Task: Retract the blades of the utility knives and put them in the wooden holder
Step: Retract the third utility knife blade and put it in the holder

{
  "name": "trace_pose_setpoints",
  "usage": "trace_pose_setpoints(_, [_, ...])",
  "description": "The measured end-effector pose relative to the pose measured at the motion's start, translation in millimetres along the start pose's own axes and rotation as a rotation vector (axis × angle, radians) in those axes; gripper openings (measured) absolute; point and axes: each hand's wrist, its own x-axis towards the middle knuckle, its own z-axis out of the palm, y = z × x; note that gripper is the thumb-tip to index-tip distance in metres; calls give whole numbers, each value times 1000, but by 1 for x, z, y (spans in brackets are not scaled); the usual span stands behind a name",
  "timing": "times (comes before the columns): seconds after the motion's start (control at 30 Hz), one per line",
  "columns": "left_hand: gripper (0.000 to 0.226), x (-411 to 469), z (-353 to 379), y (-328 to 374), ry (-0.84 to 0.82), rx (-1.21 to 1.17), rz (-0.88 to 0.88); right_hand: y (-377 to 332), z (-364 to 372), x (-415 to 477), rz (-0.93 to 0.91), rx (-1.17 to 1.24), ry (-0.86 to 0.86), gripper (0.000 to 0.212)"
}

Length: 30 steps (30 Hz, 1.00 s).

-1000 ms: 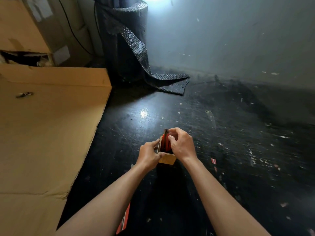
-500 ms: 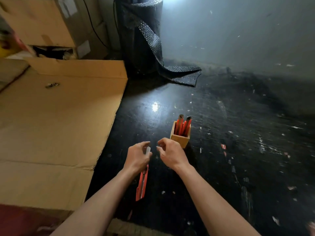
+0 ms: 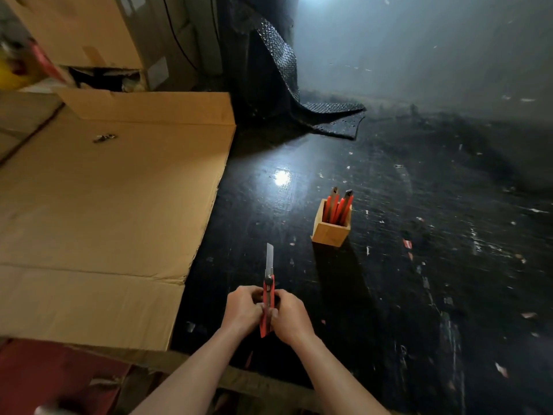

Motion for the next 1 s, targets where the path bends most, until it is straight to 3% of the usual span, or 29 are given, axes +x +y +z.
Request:
trace_pose_setpoints(0.3, [27,-6,-8,19,26,-199,59,-6,-27,-17,-53,288,100,31])
trace_pose_setpoints(0.6, [29,-11,-46,114,-72,-466,321,-43,-119,-33,-357,418,225,30])
trace_pose_setpoints(0.8, [46,-23,-63,182,-167,-670,416,-66,-181,-50,-478,408,260,32])
trace_pose_setpoints(1.0, [47,-39,-66,228,-207,-756,457,-99,-231,-62,-559,254,488,41])
